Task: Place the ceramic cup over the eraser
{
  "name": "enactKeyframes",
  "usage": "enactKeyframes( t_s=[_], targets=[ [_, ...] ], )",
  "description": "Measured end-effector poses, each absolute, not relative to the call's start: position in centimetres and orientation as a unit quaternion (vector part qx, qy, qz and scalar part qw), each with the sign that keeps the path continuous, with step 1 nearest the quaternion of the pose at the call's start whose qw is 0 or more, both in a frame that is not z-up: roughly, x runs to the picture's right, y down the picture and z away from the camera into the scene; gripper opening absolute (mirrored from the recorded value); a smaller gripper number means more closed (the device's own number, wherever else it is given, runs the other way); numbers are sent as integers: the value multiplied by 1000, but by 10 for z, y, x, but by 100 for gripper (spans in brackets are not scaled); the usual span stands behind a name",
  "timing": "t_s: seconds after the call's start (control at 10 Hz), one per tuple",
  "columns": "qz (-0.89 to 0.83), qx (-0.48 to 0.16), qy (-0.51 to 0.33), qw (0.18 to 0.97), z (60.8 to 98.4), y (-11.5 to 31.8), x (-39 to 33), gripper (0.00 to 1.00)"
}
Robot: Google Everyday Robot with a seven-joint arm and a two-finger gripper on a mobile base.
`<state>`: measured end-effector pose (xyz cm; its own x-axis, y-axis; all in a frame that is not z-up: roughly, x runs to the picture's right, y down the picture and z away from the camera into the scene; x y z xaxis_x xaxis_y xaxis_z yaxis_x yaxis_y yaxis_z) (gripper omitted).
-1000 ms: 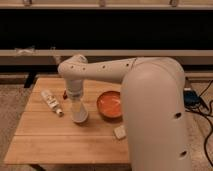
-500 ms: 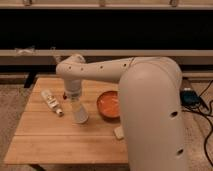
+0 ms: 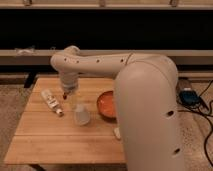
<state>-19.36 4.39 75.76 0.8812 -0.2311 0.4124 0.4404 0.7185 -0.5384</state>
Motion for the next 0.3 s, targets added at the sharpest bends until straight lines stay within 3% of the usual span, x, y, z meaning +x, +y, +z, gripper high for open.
enactKeyframes(
  t_s=[0.3],
  targets=[
    [-210,-347,-231,884,740,27,-221,80]
  ],
)
